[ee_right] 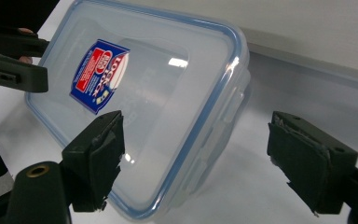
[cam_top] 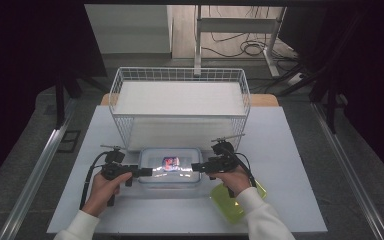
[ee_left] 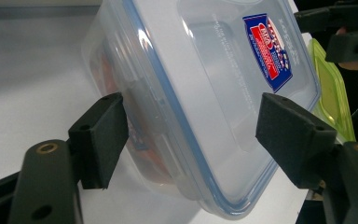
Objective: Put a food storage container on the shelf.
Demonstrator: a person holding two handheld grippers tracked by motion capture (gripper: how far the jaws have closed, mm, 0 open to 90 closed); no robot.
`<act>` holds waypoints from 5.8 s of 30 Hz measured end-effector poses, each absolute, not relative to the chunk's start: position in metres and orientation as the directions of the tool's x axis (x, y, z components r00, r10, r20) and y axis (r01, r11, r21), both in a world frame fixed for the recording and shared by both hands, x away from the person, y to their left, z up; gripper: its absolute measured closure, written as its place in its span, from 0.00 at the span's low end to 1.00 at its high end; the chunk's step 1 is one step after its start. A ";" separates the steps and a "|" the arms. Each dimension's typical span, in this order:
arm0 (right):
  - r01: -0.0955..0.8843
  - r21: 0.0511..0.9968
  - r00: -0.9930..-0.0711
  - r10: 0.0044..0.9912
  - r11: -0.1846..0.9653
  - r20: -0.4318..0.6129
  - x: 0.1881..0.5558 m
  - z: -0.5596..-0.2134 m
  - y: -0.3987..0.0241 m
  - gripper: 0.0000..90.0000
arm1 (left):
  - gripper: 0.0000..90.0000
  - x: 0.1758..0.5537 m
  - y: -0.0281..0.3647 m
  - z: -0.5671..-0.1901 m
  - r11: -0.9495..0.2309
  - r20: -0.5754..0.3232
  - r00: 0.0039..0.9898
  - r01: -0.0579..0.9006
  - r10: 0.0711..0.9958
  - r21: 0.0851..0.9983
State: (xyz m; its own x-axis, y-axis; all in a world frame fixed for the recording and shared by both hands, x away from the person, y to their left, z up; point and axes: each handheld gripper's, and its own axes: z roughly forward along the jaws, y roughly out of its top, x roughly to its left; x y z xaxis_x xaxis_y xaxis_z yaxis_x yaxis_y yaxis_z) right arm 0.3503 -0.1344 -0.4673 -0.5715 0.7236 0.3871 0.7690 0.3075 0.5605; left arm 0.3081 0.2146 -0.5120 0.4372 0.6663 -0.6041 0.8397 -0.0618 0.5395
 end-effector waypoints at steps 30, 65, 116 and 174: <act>0.823 0.497 -0.545 0.628 0.275 0.555 0.357 -0.482 -0.138 0.43 | 0.35 0.295 0.215 -0.507 -0.087 -0.564 0.478 0.809 0.673 0.581; 0.761 0.577 -0.621 0.592 0.296 0.514 0.335 -0.477 -0.148 0.54 | 0.56 0.287 0.232 -0.507 -0.086 -0.598 0.527 0.789 0.604 0.609; 0.615 0.749 -0.714 0.576 0.244 0.398 0.313 -0.413 -0.179 0.56 | 0.59 0.283 0.209 -0.435 -0.117 -0.476 0.659 0.648 0.583 0.753; 0.601 0.792 -0.678 0.593 0.107 0.434 0.452 -0.296 -0.170 0.52 | 0.55 0.425 0.219 -0.319 0.000 -0.545 0.604 0.670 0.581 0.743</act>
